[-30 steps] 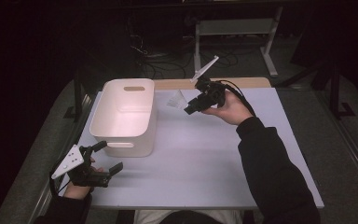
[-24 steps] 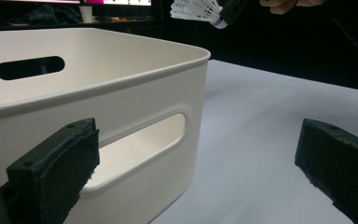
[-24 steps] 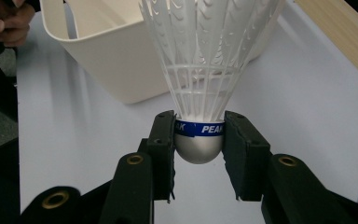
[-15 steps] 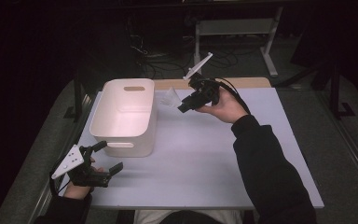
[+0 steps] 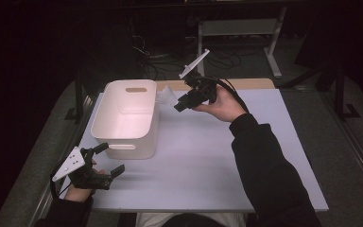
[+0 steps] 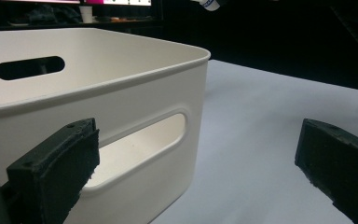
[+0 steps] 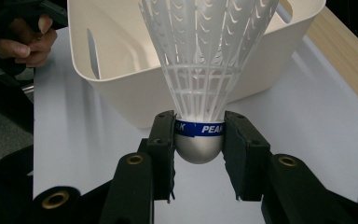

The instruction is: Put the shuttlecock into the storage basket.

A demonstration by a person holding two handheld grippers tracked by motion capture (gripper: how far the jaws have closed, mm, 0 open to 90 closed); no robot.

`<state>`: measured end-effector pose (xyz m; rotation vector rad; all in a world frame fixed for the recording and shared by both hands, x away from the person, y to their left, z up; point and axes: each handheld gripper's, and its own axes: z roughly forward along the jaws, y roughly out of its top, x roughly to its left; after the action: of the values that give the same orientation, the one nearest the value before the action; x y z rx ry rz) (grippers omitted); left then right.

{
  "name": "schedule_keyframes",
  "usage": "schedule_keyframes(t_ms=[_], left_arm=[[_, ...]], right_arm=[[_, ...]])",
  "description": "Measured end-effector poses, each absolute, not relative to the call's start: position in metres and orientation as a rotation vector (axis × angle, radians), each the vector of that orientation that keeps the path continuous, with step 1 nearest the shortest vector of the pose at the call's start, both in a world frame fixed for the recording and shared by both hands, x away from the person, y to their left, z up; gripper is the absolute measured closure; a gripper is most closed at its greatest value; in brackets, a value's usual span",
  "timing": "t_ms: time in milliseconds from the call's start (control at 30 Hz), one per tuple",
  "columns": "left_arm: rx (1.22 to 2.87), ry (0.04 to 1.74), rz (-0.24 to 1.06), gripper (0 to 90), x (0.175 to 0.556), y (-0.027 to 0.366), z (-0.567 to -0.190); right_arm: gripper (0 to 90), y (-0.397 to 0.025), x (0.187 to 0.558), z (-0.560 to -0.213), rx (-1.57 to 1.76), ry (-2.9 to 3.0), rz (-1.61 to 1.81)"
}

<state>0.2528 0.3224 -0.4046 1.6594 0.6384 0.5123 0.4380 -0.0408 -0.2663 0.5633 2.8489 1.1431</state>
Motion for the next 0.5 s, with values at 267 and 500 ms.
schedule_keyframes(t_ms=[267, 500], left_arm=[[1.659, 0.638, 0.512, 0.0, 0.253, 0.322, -0.405], [1.659, 0.636, 0.513, 0.0, 0.252, 0.322, -0.404]], right_arm=[[64.1, -0.03, 0.439, -0.262, 0.543, 2.847, 1.157], [64.1, -0.022, 0.439, -0.259, 0.519, 2.852, 1.143]])
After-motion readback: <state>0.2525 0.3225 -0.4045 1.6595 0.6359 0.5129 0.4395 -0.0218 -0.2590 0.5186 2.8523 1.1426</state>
